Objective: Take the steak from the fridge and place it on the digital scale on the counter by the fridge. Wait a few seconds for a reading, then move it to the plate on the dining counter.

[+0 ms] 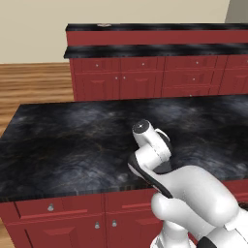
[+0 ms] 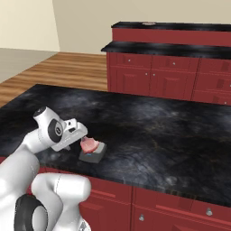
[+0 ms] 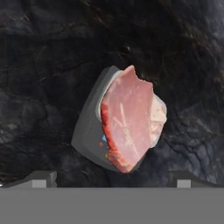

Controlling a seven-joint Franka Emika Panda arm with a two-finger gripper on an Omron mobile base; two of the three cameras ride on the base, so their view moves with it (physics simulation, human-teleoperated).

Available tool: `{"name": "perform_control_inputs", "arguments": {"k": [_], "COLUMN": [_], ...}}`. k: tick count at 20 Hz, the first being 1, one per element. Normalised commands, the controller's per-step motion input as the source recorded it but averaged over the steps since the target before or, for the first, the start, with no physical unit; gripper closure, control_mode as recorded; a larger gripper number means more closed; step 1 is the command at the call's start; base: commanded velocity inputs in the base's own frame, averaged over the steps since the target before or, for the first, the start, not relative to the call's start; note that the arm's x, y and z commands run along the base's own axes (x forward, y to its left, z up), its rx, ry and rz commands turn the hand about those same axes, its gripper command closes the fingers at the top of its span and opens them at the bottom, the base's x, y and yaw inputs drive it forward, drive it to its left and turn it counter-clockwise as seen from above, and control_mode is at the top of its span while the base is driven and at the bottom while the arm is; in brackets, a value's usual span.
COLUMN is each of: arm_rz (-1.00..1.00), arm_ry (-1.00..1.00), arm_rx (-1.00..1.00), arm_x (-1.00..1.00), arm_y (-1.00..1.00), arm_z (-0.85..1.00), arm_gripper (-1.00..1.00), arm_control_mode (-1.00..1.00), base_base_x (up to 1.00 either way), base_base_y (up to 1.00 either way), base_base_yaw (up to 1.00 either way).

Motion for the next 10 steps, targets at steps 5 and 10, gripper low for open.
{"name": "perform_control_inputs", "arguments": {"k": [5, 10], "arm_rz": [0.00, 0.00], "arm_ry": [0.00, 0.00], "arm_rx": [-0.02, -0.03], "arm_x": [0.00, 0.00], "arm_y": [-0.04, -0.08], "arm_z": [-0.04, -0.04], "arm_gripper": [-1.00, -1.00], "arm_control_mode": [-1.00, -1.00], "base_base_x": [0.00, 0.00], "base_base_y": [0.00, 0.00], "base_base_yaw": [0.00, 0.00]}}
